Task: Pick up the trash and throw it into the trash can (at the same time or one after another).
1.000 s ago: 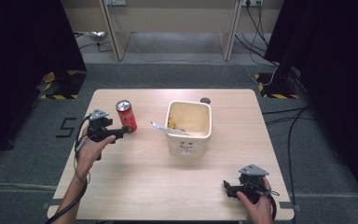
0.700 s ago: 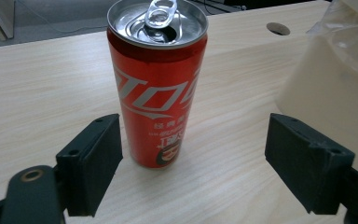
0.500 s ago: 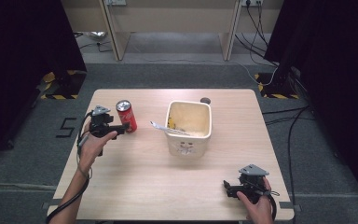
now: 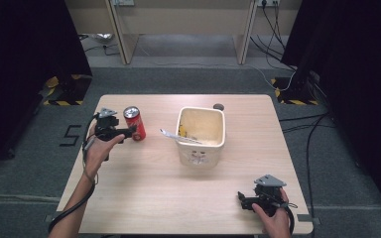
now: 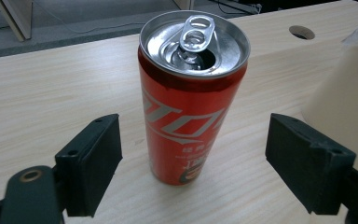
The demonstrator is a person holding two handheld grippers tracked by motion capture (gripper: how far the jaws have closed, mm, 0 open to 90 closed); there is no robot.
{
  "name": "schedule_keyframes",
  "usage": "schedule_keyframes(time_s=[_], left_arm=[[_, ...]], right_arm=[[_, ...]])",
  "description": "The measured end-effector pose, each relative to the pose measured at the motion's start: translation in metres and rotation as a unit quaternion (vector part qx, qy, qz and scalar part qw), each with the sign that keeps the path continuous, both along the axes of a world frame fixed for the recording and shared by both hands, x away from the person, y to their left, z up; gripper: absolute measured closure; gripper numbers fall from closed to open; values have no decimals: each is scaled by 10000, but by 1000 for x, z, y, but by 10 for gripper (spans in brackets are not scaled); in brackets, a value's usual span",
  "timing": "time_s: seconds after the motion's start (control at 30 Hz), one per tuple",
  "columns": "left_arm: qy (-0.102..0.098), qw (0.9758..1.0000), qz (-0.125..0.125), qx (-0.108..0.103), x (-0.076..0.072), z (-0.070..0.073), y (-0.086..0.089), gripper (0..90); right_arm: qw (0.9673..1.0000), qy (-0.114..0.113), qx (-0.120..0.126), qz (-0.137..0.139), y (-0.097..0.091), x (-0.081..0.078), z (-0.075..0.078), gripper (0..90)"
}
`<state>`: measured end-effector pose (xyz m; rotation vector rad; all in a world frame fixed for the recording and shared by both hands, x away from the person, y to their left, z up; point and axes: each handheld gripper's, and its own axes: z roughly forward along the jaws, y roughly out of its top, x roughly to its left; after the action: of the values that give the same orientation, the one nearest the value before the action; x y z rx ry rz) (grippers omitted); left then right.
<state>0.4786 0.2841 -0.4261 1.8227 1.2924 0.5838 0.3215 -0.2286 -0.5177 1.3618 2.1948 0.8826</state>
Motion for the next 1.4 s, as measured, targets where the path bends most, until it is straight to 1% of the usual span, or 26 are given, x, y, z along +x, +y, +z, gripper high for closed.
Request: schedule_keyframes(time_s=[0.27,0.33,0.53,0.67,0.8,0.9,1.07,1.2,1.33,1.4], left_arm=[[4,10000,23,15,10,-3,-6,181],[35,9999,35,97,15,-5,-8,181],[49,9999,79,38,21,-8,-8,182],[34,9999,118,83,27,-10,-10,182],[47,9999,119,86,29,-12,-12,185],[14,9999,128,41,32,-14,-13,185],[34,9998,156,95,36,-15,-13,187],[12,9998,191,81,38,-16,-13,189],[44,9997,206,81,41,-20,-14,197],[34,9998,217,43,42,-21,-14,202]], right_arm=[[10000,5,2,-1,0,0,0,2],[10000,-1,6,-1,0,0,0,2],[10000,-2,6,-2,0,0,0,2],[10000,-2,5,1,0,0,0,3],[10000,-2,5,2,0,0,0,2],[10000,-1,6,5,0,0,0,3],[10000,-8,8,13,0,0,0,3],[10000,-6,3,19,0,0,0,2],[10000,-1,-1,29,0,0,0,2],[10000,1,1,26,0,0,0,2]])
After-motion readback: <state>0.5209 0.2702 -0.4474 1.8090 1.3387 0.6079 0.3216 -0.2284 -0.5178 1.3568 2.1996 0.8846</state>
